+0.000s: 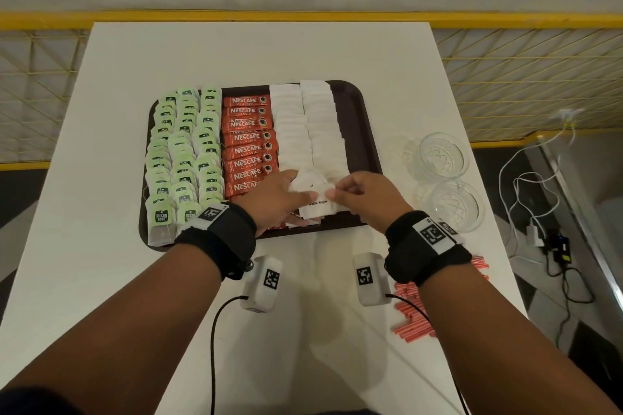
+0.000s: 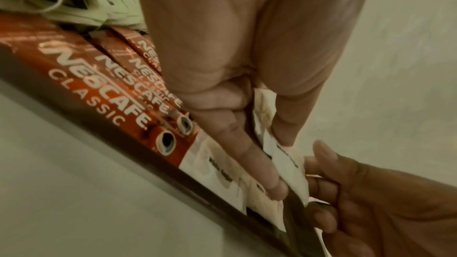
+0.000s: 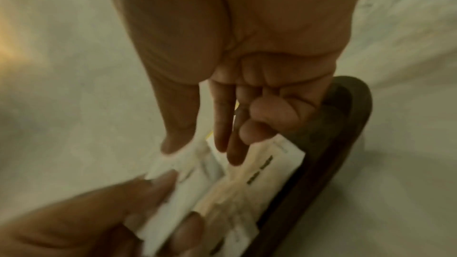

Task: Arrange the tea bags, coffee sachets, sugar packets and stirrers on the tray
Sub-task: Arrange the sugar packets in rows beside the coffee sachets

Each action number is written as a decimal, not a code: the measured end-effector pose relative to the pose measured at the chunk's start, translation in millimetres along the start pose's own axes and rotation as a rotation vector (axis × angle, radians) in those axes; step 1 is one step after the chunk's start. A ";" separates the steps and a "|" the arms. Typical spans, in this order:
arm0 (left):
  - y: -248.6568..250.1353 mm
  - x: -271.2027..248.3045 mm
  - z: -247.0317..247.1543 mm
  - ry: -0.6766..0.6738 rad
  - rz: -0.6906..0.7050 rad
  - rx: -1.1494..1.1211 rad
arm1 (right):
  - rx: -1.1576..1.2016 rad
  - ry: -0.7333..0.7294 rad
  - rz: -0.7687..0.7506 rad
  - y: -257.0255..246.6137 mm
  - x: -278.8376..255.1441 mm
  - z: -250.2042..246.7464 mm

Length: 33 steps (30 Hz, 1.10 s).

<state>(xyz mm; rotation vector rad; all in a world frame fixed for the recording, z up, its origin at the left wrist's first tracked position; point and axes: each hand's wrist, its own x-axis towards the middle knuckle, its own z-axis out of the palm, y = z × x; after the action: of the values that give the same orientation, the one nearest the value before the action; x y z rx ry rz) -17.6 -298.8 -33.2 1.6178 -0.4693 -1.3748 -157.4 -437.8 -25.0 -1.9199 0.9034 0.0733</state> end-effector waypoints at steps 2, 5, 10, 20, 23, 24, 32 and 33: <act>-1.8 2.2 4.1 0.016 0.011 0.037 | 0.073 -0.073 -0.002 -1.8 -3.5 -1.1; -2.3 3.4 4.2 0.032 0.005 0.025 | 0.070 -0.013 0.009 8.3 -2.2 -5.0; -0.8 -3.7 -8.0 0.066 -0.001 -0.021 | -0.092 0.081 0.050 28.6 6.6 -8.2; -1.3 -6.7 -4.6 0.059 0.068 0.156 | -0.133 0.176 -0.015 11.7 -1.4 4.1; -5.2 -4.2 1.6 0.079 0.064 0.206 | -0.035 -0.015 -0.060 3.3 -5.7 10.0; -6.3 -3.4 3.5 0.079 0.062 0.227 | -0.031 -0.018 -0.063 4.1 -5.2 10.3; -11.4 -1.1 -1.5 0.072 0.105 0.777 | -0.112 0.127 0.050 32.9 -0.4 4.1; -10.8 -1.4 -1.1 0.071 0.111 0.829 | -0.135 0.139 0.063 34.0 0.1 5.4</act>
<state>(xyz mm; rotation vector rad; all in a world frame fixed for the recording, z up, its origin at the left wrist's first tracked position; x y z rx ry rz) -19.9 -292.0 -41.4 2.2337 -1.1748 -1.0827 -176.6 -442.0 -53.3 -2.0413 1.0752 0.0394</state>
